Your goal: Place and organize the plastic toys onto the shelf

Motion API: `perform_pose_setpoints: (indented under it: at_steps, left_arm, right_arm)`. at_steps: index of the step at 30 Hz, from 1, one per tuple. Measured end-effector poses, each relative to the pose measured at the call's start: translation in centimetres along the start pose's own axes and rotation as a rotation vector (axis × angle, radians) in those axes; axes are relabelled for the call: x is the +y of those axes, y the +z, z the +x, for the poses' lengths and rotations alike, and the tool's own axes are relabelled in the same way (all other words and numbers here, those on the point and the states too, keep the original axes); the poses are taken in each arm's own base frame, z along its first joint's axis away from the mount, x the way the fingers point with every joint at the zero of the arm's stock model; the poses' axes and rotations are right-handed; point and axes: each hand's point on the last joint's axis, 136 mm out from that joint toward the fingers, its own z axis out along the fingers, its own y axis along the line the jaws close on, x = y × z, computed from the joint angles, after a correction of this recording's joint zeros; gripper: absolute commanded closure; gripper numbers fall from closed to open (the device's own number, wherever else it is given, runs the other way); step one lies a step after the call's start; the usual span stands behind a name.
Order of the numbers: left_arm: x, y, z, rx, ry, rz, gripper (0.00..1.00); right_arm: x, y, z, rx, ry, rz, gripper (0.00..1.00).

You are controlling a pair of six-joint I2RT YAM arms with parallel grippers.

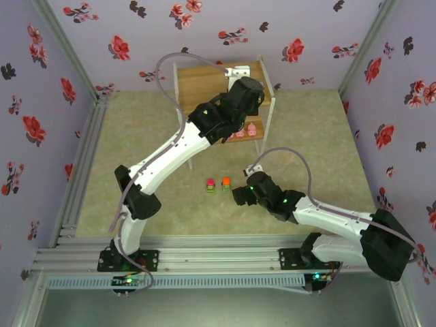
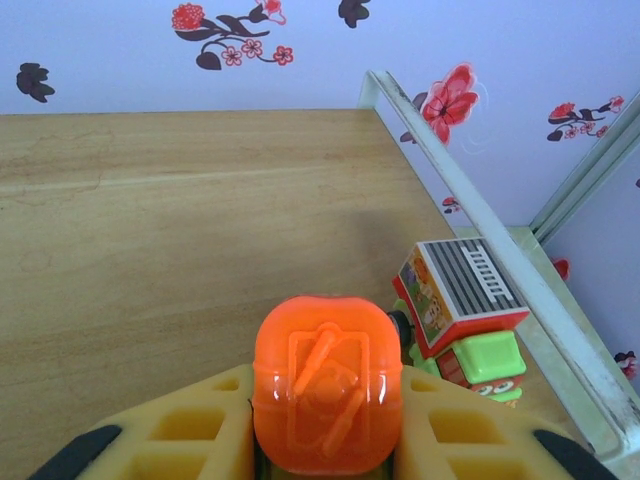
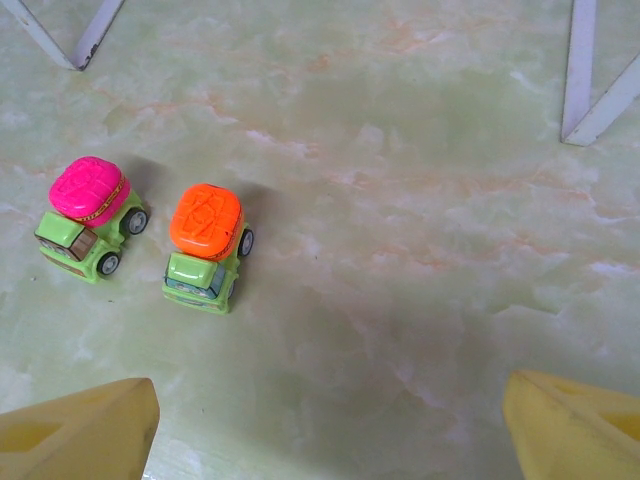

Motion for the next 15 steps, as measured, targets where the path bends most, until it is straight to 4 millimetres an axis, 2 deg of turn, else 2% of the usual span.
perform_pose_setpoints:
  at_steps: [15]
  left_arm:
    - [0.6, 1.4, 0.3, 0.008, 0.005, -0.026, 0.74]
  right_arm:
    - [0.0, 0.2, 0.1, 0.005, -0.002, 0.003, 0.10]
